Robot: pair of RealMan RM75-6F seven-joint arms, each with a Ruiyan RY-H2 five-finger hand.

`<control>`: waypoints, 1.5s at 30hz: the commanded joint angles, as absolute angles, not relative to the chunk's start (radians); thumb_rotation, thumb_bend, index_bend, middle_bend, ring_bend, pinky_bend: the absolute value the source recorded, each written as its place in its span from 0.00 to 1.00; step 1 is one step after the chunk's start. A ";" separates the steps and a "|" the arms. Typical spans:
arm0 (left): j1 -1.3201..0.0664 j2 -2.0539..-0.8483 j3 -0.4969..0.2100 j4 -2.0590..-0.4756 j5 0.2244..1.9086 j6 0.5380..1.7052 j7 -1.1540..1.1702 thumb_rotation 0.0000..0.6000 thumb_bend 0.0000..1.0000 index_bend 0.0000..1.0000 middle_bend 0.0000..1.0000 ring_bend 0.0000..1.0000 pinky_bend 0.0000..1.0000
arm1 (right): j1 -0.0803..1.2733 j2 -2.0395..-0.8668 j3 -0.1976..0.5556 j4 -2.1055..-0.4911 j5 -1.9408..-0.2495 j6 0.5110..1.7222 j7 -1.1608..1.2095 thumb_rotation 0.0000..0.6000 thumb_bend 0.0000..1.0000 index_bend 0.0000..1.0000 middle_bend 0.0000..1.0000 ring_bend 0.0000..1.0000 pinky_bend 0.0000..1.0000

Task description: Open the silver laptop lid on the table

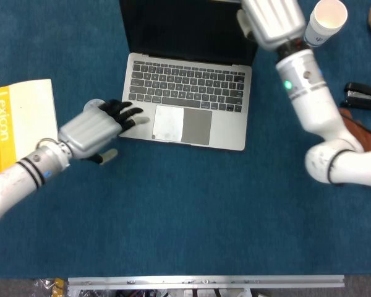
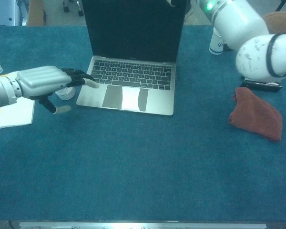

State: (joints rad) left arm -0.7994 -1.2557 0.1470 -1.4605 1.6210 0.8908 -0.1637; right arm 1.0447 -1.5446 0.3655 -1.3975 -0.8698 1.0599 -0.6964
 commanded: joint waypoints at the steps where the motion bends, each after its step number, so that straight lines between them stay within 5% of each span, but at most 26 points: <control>1: -0.745 -1.202 0.124 -1.517 1.573 0.960 -0.119 1.00 0.38 0.10 0.07 0.01 0.07 | 0.961 -1.439 0.322 -1.540 -0.894 1.127 -0.698 1.00 0.41 0.00 0.10 0.06 0.15; 13: -0.526 -1.080 0.110 -1.569 1.465 1.197 -0.092 1.00 0.38 0.10 0.08 0.01 0.07 | 0.696 -1.208 0.164 -1.863 -0.995 1.348 -0.664 1.00 0.41 0.00 0.10 0.06 0.15; 28: -0.285 -1.039 0.058 -1.546 1.335 1.401 -0.187 1.00 0.38 0.10 0.08 0.01 0.07 | 0.356 -1.171 -0.018 -1.861 -1.189 1.604 -0.490 1.00 0.41 0.00 0.10 0.06 0.15; 45: -0.130 -1.033 0.033 -1.522 1.366 1.520 -0.230 1.00 0.38 0.10 0.08 0.01 0.07 | 0.232 -1.215 -0.012 -1.803 -1.234 1.601 -0.456 1.00 0.41 0.00 0.10 0.06 0.15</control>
State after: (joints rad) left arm -0.1331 -1.0322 0.0360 -1.5242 1.3629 1.5190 -0.2269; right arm 0.2345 -1.2143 -0.0138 -1.8029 -1.2316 1.6034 -0.4541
